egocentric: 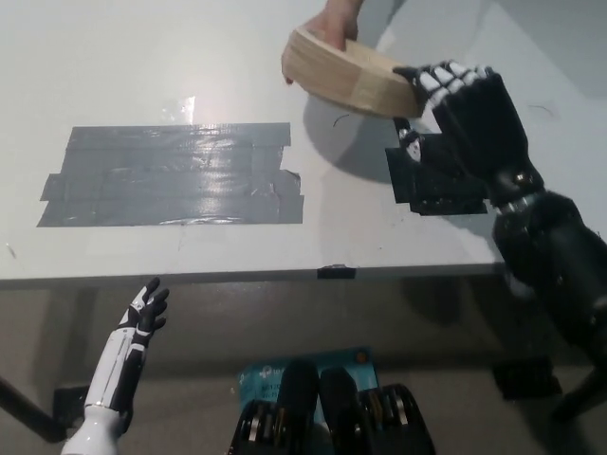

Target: A stack of plates is kept in the middle of the desk close to the robot and the robot grabs the stack with its right hand, picks it up and hands it to a person.

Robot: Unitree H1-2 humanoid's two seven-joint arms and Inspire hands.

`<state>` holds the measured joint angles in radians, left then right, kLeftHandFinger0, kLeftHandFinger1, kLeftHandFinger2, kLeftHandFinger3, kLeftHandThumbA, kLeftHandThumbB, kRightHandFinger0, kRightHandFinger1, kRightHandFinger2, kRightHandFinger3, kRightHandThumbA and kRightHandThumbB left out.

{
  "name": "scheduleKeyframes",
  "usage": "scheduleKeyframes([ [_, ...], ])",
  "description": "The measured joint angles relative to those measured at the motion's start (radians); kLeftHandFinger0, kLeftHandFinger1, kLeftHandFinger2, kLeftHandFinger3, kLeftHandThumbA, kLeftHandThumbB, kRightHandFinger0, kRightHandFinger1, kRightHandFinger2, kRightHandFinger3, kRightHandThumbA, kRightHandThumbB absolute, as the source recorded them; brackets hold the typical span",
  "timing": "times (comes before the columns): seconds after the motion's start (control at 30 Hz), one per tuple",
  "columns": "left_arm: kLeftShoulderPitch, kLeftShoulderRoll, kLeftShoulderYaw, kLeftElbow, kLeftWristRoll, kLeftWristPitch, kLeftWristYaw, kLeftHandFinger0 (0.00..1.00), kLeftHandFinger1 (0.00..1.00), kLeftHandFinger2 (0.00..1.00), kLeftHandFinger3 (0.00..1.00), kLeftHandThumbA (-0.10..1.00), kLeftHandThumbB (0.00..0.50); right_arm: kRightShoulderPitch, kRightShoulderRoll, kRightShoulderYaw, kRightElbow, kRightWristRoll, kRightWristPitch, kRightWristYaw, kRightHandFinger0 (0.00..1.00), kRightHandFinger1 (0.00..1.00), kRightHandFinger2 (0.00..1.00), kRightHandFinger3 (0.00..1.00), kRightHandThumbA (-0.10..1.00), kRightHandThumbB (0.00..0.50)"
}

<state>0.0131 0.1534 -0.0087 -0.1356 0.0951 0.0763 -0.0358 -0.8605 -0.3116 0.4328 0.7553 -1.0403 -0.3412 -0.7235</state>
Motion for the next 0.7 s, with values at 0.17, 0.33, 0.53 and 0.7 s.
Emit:
scheduleKeyframes([
  [0.17, 0.000, 0.000, 0.000, 0.000, 0.000, -0.001, 0.000, 1.00, 1.00, 1.00, 1.00, 1.00, 0.000, -0.103, 0.035, 0.024, 0.121, -0.005, 0.010, -0.032, 0.00, 0.32, 0.78, 0.31, -0.10, 0.245],
  [0.33, 0.000, 0.000, 0.000, 0.000, 0.000, -0.001, 0.000, 1.00, 1.00, 1.00, 1.00, 1.00, 0.000, -0.163, 0.057, 0.047, 0.183, -0.006, 0.027, -0.052, 0.22, 0.51, 0.85, 0.53, 0.17, 0.393],
  [0.53, 0.000, 0.000, 0.000, 0.001, 0.000, 0.000, 0.000, 1.00, 1.00, 1.00, 1.00, 1.00, 0.000, -0.171, 0.067, 0.045, 0.194, 0.020, 0.043, 0.028, 1.00, 1.00, 1.00, 1.00, 0.77, 0.500],
  [0.7, 0.000, 0.000, 0.000, 0.002, 0.000, 0.004, 0.000, 1.00, 1.00, 1.00, 1.00, 1.00, 0.000, -0.129, 0.068, 0.042, 0.138, 0.048, 0.054, 0.132, 1.00, 1.00, 1.00, 1.00, 0.83, 0.500],
])
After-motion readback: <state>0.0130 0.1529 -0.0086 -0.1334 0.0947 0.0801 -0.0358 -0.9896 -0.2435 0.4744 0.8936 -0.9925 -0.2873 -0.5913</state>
